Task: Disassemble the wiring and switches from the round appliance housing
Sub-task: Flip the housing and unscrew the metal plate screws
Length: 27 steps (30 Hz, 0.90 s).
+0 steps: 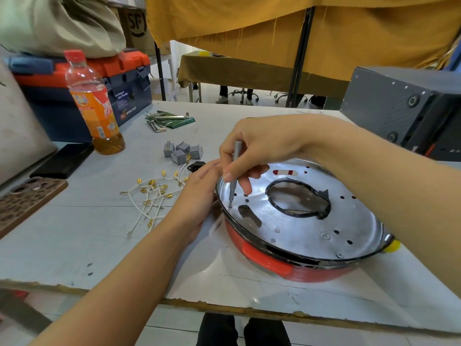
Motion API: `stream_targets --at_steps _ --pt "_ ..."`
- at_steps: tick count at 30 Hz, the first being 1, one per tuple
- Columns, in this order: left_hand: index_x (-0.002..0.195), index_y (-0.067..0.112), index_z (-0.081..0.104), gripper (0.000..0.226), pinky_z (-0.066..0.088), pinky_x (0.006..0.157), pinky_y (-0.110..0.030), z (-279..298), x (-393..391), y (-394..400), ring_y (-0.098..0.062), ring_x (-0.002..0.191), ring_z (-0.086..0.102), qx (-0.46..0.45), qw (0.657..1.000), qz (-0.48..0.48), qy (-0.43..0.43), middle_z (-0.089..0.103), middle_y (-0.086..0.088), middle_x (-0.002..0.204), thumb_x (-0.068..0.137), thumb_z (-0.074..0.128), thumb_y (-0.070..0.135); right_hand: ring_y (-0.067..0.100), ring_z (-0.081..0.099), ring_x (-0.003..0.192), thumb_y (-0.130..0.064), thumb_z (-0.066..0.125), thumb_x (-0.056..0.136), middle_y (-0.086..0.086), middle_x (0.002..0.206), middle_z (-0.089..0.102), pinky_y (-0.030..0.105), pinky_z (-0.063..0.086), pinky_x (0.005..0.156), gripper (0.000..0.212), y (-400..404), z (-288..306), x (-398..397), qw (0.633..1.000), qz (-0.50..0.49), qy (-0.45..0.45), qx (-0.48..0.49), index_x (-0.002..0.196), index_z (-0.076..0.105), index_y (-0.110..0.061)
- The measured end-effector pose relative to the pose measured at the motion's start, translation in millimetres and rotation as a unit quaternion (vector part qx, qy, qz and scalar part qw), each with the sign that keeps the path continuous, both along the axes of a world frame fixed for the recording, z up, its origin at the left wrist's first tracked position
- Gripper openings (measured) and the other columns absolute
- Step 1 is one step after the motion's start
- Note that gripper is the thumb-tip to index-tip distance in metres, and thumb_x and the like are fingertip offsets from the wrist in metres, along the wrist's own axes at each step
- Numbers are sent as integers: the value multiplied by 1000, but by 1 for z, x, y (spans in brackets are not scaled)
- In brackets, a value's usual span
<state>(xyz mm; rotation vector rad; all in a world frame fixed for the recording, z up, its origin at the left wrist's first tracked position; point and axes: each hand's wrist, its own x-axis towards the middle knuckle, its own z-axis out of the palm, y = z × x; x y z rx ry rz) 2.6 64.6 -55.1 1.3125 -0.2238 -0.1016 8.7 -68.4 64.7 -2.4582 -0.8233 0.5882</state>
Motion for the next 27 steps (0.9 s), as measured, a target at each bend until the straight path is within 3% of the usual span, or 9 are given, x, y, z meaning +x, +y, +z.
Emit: stream_targets --at_steps 3,6,8,11,16,19,23,25,27 --pt "89 11 65 19 43 66 -34 0 0 0 -18 64 59 -23 1000 -7 20 65 -5 73 94 48 16 6 55 45 -10 67 87 3 60 70 15 43 43 10 10 11 2 996 -19 -15 -85 78 69 -7" --pt "89 13 67 21 45 69 -35 0 0 1 -18 70 61 12 1000 1 6 67 -6 78 94 47 17 7 45 35 -15 66 87 -2 45 61 16 40 40 15 18 8 0 991 -47 -54 -115 75 66 -6" --pt "92 13 67 21 46 70 -35 -1 1 2 -18 74 62 11 1000 -5 2 68 -7 84 95 46 18 9 38 32 -16 67 86 -2 39 54 16 35 37 19 18 0 -1 991 -79 -69 -86 74 63 -2" --pt "97 12 65 22 43 61 -31 -3 2 3 -15 69 60 24 1000 -9 -3 67 -6 86 96 47 24 8 37 30 -19 67 87 -2 37 52 14 32 35 23 12 -11 -1 988 -116 -98 -14 77 63 2" --pt "80 19 72 28 47 56 -26 -4 2 2 -14 66 65 -3 1000 -8 -13 71 -3 78 93 47 23 2 42 31 -18 60 91 -12 37 53 10 30 35 10 15 -10 -6 989 -46 -135 -27 98 54 -14" --pt "86 19 72 25 48 60 -29 -5 4 2 -16 74 68 -3 1000 -8 -7 72 -4 84 92 49 26 3 41 33 -22 60 92 -21 40 51 9 30 39 19 14 -5 -8 993 -3 -117 -23 107 52 -12" --pt "86 21 72 26 50 61 -30 -6 5 4 -16 77 69 17 1000 -8 -11 73 -2 84 94 49 29 2 42 40 -15 56 95 -27 47 54 11 35 45 12 12 -1 -9 991 50 -118 -39 106 53 -14" --pt "88 20 72 25 53 72 -40 -7 5 4 -19 87 69 19 1000 -5 -10 73 -3 89 94 50 30 1 43 41 -12 54 95 -34 54 54 9 35 47 9 11 0 -10 991 66 -110 -39 104 54 -11" --pt "97 16 71 27 52 84 -47 -7 6 3 -22 95 68 13 1000 -6 -7 73 -6 97 95 49 30 1 44 43 -8 53 95 -29 56 56 10 37 47 6 8 2 -10 992 70 -99 -44 99 55 -12"
